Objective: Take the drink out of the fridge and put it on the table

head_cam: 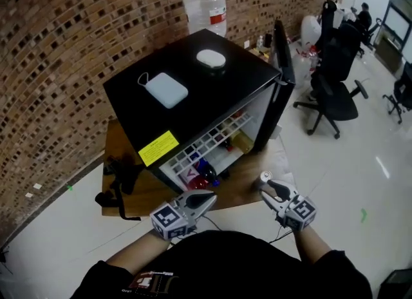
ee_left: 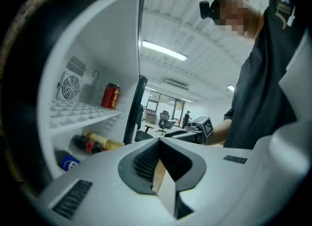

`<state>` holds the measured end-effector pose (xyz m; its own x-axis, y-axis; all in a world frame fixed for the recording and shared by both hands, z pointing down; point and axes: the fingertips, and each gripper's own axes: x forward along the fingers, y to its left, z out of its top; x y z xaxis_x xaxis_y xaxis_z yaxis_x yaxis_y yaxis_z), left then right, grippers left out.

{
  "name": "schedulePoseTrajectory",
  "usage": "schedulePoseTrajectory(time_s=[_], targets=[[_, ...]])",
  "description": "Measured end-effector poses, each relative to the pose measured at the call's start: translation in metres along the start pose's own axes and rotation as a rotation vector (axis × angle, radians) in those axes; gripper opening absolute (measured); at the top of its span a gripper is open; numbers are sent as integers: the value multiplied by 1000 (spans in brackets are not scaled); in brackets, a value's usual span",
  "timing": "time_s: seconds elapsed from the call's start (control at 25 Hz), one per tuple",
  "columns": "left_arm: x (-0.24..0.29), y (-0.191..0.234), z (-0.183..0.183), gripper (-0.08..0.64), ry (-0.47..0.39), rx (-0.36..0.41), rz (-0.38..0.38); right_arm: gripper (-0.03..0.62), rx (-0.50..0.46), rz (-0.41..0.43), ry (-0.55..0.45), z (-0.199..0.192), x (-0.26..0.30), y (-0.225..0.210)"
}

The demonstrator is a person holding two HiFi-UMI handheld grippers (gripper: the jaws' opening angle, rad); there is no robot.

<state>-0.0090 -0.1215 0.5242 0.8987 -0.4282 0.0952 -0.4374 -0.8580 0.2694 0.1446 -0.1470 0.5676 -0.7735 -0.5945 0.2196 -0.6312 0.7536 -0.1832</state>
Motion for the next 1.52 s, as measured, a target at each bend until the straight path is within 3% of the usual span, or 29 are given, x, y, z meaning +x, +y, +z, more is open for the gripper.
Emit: schedulePoseTrajectory(time_s=[0.08, 0.4, 0.56, 0.92, 1.52], targets=[[-30, 2, 6, -6, -21, 2, 44, 115, 20, 34, -2, 1, 4, 16], [-167, 15, -2, -5, -48, -5, 282, 37, 53, 107, -12, 18, 22, 68], [-219, 12, -11, -5, -66, -27, 364, -10, 61, 141, -22, 17, 33, 92], [-251, -3, -19, -5, -120, -42, 390, -17, 55, 189, -21, 13, 50, 132], [-248, -8, -17, -5, -150, -38, 372, -17, 11, 208, 7, 13, 42, 136]])
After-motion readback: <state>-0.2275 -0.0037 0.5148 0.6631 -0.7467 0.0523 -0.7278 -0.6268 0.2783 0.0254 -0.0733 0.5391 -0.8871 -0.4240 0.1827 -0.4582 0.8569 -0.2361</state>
